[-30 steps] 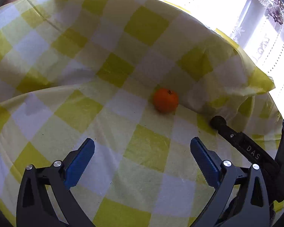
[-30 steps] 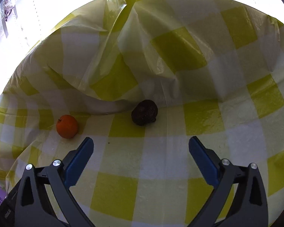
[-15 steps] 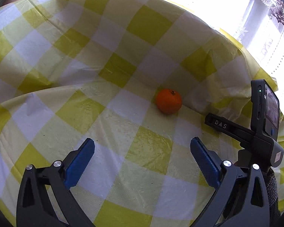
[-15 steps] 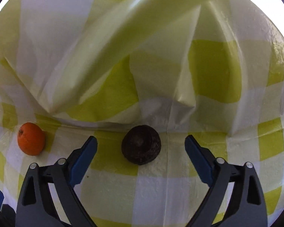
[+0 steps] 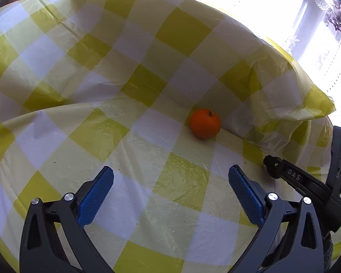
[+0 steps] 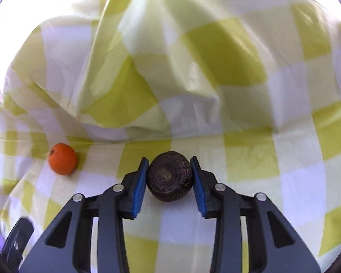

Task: Organize fruits
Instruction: 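Lift the dark fruit with the right tool while the left tool grasps the orange, then carry the dark fruit and orange together toward the box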

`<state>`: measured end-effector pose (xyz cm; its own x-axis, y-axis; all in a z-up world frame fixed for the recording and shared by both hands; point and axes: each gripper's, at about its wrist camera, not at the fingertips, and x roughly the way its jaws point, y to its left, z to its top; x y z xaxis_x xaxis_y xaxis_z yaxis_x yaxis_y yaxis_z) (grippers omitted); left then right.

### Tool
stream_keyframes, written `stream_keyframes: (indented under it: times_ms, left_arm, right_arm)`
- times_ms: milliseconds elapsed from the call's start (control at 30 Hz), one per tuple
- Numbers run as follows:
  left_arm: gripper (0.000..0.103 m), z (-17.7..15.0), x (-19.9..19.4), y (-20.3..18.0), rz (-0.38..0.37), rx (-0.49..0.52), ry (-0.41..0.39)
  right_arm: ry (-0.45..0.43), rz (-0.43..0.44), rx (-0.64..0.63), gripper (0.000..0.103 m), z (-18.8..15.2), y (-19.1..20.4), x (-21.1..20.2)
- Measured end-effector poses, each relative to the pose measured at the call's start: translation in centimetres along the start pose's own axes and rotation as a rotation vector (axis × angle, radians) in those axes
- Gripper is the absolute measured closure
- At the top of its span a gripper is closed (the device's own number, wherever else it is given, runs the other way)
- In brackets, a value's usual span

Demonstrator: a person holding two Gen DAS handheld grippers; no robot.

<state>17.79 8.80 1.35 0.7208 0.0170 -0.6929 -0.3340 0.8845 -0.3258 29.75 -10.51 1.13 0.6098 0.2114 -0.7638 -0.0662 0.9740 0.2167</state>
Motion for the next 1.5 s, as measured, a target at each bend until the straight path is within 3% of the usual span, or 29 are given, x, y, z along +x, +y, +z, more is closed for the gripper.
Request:
stream_keyframes:
  times_ms: [300, 433, 533, 733, 933, 1133, 1367, 1500]
  left_arm:
    - [0.005, 0.1, 0.4, 0.3, -0.003, -0.007, 0.011]
    - [0.005, 0.3, 0.9, 0.0, 0.005, 0.000, 0.031]
    - [0.005, 0.7, 1.4, -0.9, 0.022, 0.035, 0.020]
    - [0.005, 2.1, 4.7, -4.0, 0.020, 0.124, 0.088]
    - [0.006, 4.1, 7.6, -4.7, 0.044, 0.101, 0.124]
    - [0.009, 5.5, 9.4, -5.9, 0.080, 0.139, 0.134]
    - [0.025, 5.9, 9.5, -6.1, 0.107, 0.150, 0.121]
    - [0.053, 5.8, 8.9, -5.8, 0.094, 0.150, 0.103]
  right_arm:
    - [-0.107, 0.038, 0.110, 0.065, -5.8, -5.3, -7.2]
    - [-0.128, 0.099, 0.202, 0.065, -8.1, -7.1, -7.6]
    - [-0.117, 0.116, 0.197, 0.065, -8.2, -8.1, -7.7]
    - [-0.113, 0.134, 0.187, 0.065, -8.2, -7.5, -7.3]
    - [-0.115, 0.143, 0.176, 0.065, -8.3, -7.2, -7.2]
    - [-0.106, 0.134, 0.181, 0.065, -8.4, -7.4, -7.2]
    - [-0.098, 0.129, 0.180, 0.065, -8.3, -7.6, -7.0]
    - [-0.096, 0.130, 0.180, 0.065, -8.2, -7.6, -7.0]
